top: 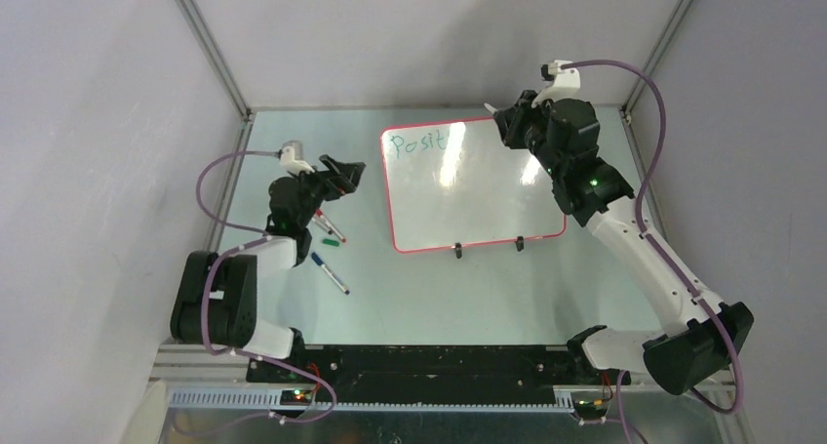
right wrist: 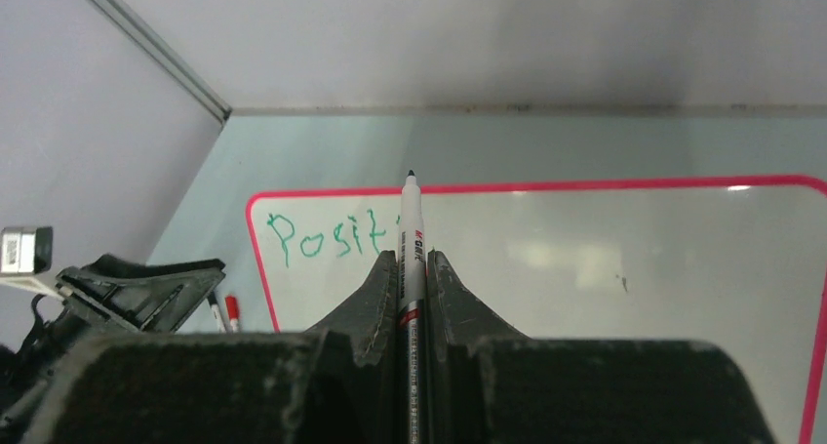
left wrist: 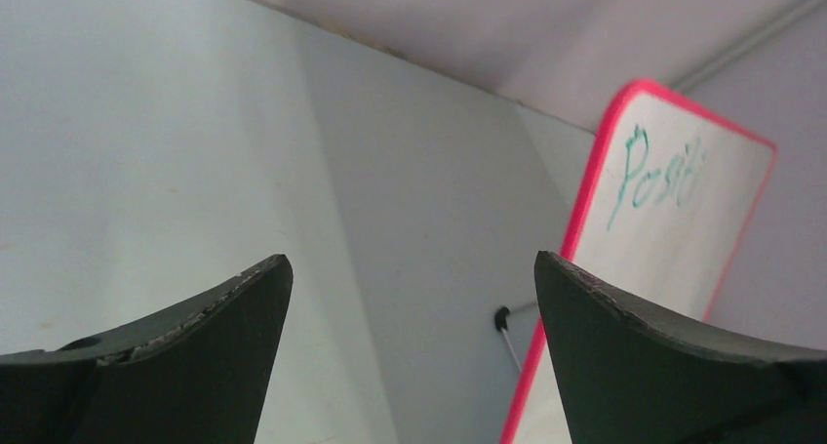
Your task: Write a sentence on the whiteboard
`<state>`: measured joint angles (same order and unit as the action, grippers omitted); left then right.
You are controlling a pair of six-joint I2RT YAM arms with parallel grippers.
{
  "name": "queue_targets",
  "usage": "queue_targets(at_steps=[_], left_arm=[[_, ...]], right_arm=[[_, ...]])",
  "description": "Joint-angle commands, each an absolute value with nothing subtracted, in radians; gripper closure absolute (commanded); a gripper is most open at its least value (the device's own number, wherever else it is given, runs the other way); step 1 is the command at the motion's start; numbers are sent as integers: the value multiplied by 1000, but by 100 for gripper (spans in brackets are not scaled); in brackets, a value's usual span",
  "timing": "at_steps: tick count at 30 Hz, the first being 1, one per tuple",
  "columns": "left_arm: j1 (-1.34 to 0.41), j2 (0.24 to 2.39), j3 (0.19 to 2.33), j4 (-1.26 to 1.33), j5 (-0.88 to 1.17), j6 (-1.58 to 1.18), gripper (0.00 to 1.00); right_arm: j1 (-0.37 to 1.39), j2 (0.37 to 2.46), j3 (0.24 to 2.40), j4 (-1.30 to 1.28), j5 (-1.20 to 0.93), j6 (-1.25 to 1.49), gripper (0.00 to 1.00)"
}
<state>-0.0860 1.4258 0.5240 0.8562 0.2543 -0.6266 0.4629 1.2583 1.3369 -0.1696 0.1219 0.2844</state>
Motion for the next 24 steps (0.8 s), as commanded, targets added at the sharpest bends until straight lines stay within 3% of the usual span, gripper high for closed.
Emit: queue_targets(at_steps=[1, 12, 16, 24], left_arm=[[-107, 1517, 579, 951, 438, -632, 1], [-117, 1652, 556, 1289, 591, -803, 3], [-124, 1713, 567, 1485, 654, -892, 11], [-134, 1764, 630, 1399, 662, -882, 21]], right_arm=[[472, 1268, 1341, -186, 121, 272, 100], [469, 1324, 1259, -91, 51, 229, 100], [469, 1332, 1245, -79, 43, 226, 100], [498, 1352, 1240, -40, 21, 224, 100]])
